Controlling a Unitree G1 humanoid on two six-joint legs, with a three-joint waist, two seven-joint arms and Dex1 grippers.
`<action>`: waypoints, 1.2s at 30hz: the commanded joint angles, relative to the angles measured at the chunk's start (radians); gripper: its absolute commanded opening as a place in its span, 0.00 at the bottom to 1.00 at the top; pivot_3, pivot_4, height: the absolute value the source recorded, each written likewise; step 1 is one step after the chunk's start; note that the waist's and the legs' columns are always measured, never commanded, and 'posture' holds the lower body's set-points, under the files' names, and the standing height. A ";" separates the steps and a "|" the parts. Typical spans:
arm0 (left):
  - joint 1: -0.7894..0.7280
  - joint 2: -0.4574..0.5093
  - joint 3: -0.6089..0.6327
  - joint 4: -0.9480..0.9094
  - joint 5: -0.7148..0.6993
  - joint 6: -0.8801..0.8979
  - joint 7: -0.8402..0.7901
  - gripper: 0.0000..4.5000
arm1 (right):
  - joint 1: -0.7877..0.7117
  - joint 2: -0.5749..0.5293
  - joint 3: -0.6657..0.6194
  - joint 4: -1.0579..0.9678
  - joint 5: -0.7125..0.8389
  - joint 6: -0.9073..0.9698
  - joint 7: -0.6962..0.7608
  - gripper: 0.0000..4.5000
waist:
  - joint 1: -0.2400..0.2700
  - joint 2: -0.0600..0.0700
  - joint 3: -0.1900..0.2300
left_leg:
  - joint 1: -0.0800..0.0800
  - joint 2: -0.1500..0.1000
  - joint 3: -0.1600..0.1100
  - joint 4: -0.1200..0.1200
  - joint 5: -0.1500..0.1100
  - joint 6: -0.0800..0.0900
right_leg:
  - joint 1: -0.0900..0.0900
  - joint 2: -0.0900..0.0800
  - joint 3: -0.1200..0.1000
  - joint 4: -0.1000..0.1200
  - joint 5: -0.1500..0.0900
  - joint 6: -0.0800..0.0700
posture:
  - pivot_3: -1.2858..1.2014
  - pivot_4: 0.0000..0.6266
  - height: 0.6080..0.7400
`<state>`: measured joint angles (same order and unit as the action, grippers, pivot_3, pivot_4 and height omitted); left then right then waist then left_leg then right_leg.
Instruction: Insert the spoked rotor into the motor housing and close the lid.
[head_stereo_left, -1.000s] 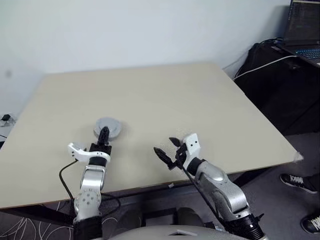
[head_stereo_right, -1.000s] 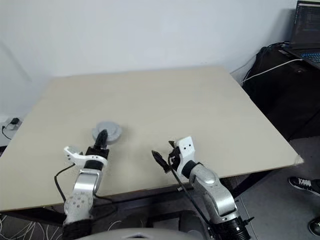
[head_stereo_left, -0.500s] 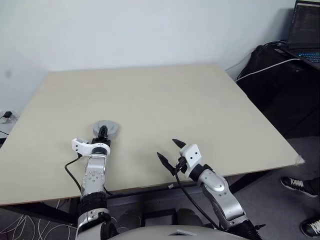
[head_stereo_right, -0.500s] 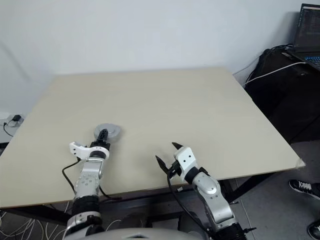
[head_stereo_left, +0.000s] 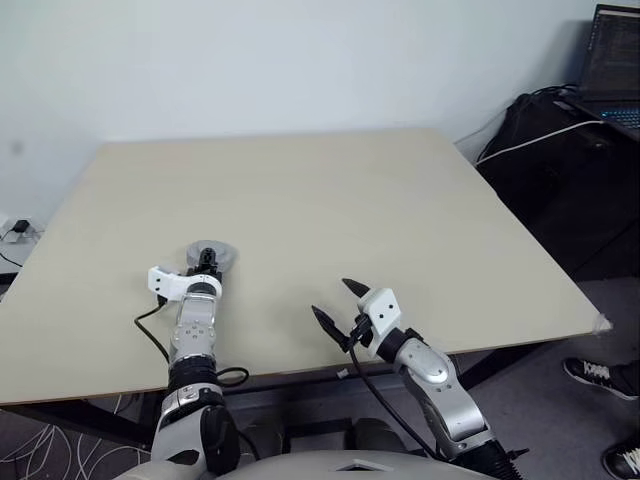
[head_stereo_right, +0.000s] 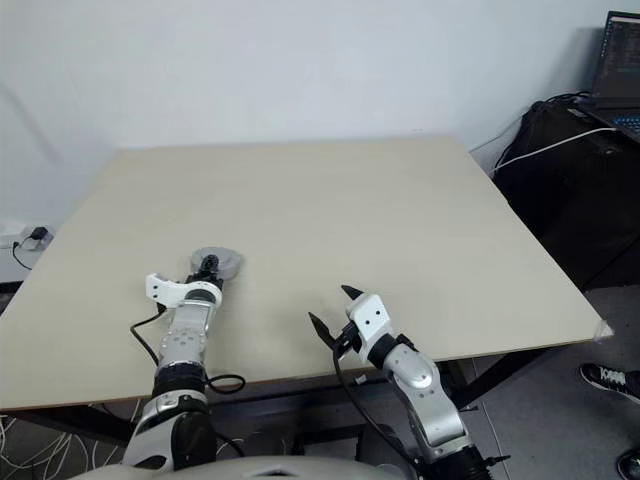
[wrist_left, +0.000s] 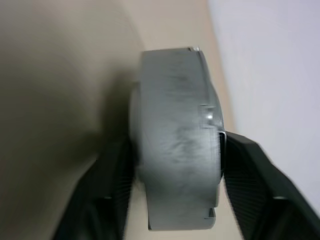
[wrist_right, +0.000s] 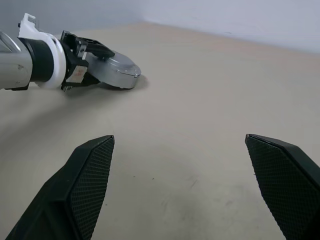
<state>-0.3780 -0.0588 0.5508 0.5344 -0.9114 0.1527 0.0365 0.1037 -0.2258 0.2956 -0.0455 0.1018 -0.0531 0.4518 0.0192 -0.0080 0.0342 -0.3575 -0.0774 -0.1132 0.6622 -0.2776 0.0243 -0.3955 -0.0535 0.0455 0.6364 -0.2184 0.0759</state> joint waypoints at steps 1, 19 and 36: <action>0.026 -0.032 -0.025 -0.058 0.023 0.039 0.019 0.80 | -0.013 0.010 -0.014 -0.021 0.000 0.003 0.000 1.00 | -0.001 0.000 0.000 | 0.000 0.000 0.000 0.000 0.000 0.000 | 0.000 0.000 0.000 0.000 0.000 0.001 | 0.52 0.00 1.00; 0.475 -0.125 -0.236 -0.551 0.032 0.302 0.146 0.99 | -0.012 0.034 -0.034 -0.047 0.021 0.057 0.007 1.00 | -0.027 0.011 -0.013 | 0.012 0.001 0.005 -0.005 -0.003 0.003 | 0.006 -0.003 0.002 -0.002 -0.004 0.002 | 0.52 0.00 1.00; 0.738 0.126 -0.630 -0.745 0.834 -0.188 0.041 0.99 | 0.119 0.078 -0.142 -0.052 -0.079 -0.131 -0.188 1.00 | -0.004 0.016 -0.011 | 0.010 0.000 0.005 -0.008 -0.006 -0.001 | 0.005 -0.006 0.001 -0.007 -0.009 -0.002 | 0.52 0.00 1.00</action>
<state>0.3625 0.0654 -0.0622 -0.2146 -0.1485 0.0335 0.0617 0.2230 -0.1563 0.1663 -0.0825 0.0396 -0.1349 0.2903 0.0156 0.0077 0.0233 -0.3482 -0.0771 -0.1086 0.6543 -0.2840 0.0241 -0.3907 -0.0590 0.0460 0.6294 -0.2272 0.0737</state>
